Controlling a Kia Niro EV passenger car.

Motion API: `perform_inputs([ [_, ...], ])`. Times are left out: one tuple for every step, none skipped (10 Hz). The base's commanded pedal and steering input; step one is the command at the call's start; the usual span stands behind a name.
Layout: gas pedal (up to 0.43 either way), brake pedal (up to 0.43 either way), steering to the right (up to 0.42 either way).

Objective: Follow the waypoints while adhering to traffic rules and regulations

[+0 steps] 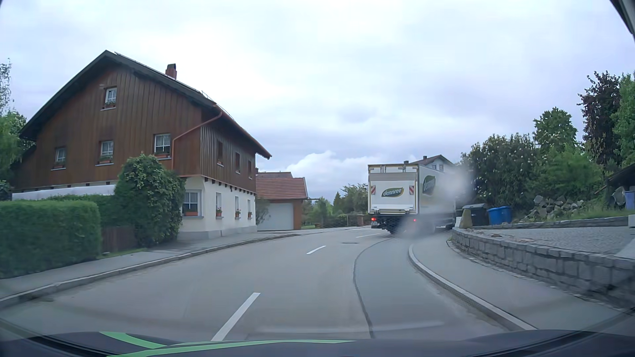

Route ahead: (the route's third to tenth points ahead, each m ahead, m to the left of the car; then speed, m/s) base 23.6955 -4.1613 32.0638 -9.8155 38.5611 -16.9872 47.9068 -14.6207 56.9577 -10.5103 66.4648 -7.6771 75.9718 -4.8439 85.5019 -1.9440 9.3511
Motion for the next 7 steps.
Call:
perform_inputs([
  [0.000, 0.000, 0.040],
  [0.000, 0.000, 0.048],
  [0.000, 0.000, 0.051],
  [0.000, 0.000, 0.056],
  [0.000, 0.000, 0.060],
  [0.000, 0.000, 0.067],
  [0.000, 0.000, 0.072],
])
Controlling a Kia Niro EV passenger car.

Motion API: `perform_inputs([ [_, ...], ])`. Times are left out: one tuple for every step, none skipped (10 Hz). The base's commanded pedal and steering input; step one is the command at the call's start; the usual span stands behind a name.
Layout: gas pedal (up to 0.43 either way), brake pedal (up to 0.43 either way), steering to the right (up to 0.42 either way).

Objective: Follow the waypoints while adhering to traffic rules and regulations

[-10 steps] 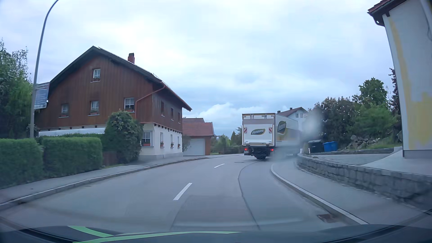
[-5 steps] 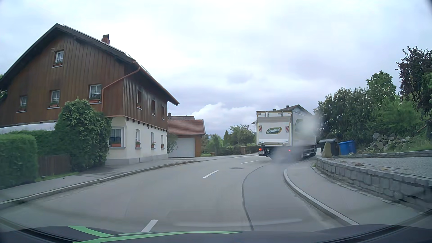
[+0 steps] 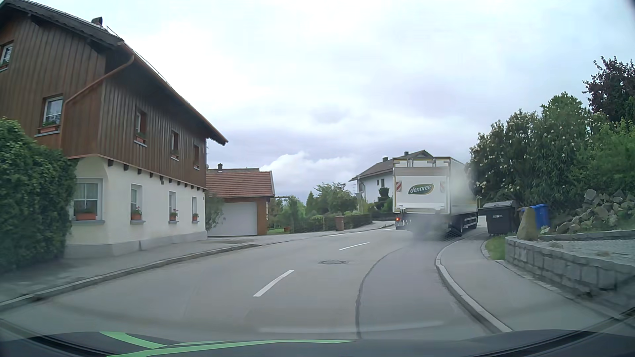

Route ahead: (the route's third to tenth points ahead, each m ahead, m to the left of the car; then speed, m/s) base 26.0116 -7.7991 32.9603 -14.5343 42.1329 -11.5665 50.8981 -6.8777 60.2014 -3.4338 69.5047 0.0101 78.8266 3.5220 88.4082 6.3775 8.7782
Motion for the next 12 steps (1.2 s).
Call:
perform_inputs([
  [0.000, 0.000, 0.078],
  [0.000, 0.000, 0.086],
  [0.000, 0.000, 0.091],
  [0.000, 0.000, 0.097],
  [0.000, 0.000, 0.103],
  [0.000, 0.000, 0.108],
  [0.000, 0.000, 0.111],
  [0.000, 0.000, 0.118],
  [0.000, 0.000, 0.123],
  [0.000, 0.000, 0.127],
  [0.000, 0.000, 0.132],
  [0.000, 0.000, 0.137],
])
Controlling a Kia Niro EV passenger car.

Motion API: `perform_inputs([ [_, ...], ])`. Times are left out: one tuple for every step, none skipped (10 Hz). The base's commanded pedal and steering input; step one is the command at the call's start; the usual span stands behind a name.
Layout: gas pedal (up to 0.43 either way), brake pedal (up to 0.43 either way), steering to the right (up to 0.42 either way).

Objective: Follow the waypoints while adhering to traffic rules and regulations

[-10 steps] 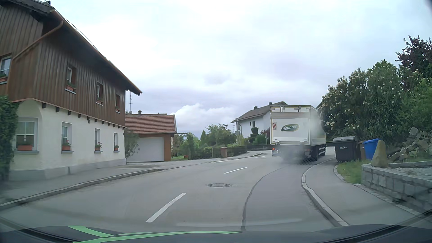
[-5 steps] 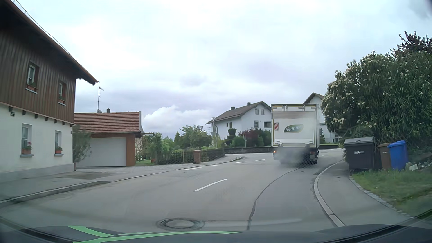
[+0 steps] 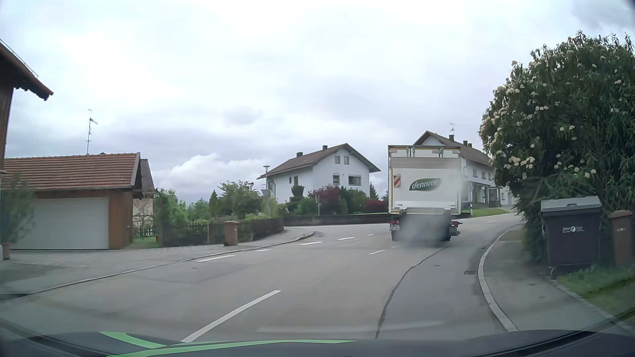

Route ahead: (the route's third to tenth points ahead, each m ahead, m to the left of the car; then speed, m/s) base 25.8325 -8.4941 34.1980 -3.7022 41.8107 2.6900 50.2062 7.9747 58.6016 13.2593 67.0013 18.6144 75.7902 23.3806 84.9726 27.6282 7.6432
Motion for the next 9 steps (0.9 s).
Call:
perform_inputs([
  [0.000, 0.000, 0.141],
  [0.000, 0.000, 0.147],
  [0.000, 0.000, 0.149],
  [0.000, 0.000, 0.153],
  [0.000, 0.000, 0.159],
  [0.000, 0.000, 0.170],
  [0.000, 0.000, 0.174],
  [0.020, 0.000, 0.180],
  [0.039, 0.000, 0.184],
])
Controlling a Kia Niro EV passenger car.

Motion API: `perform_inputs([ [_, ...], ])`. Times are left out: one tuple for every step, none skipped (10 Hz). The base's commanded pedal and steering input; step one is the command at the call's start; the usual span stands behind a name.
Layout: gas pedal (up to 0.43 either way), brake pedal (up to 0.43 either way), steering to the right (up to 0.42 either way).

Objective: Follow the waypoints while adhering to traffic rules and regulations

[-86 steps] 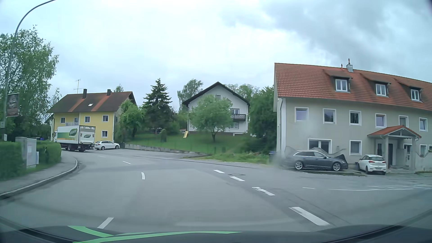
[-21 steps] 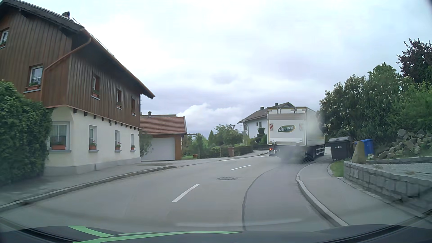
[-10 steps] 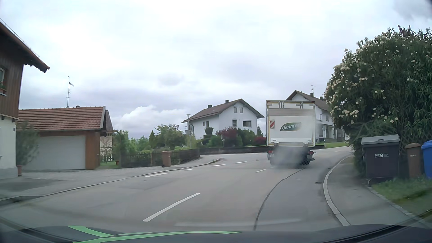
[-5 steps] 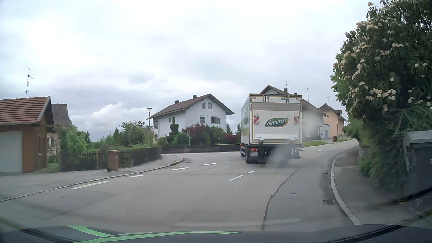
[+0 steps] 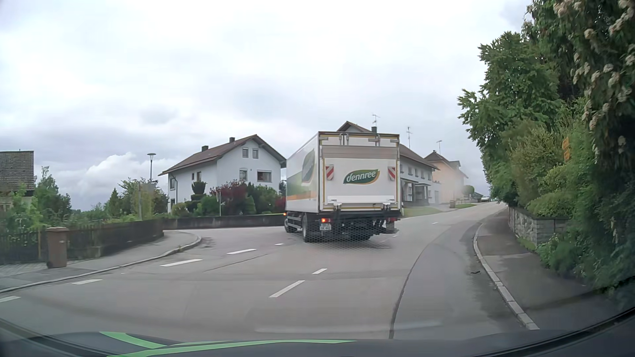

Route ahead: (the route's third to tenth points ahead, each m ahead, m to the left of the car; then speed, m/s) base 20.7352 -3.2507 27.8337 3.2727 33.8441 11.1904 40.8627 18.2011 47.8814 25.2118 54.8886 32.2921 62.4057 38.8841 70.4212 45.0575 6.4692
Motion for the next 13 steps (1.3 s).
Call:
perform_inputs([
  [0.059, 0.000, 0.187],
  [0.067, 0.000, 0.187],
  [0.067, 0.000, 0.187],
  [0.079, 0.000, 0.186],
  [0.087, 0.000, 0.184],
  [0.087, 0.000, 0.180],
  [0.098, 0.000, 0.172],
  [0.098, 0.000, 0.154],
  [0.098, 0.000, 0.136],
  [0.098, 0.000, 0.117],
  [0.098, 0.000, 0.098],
  [0.098, 0.000, 0.079],
  [0.098, 0.000, 0.048],
])
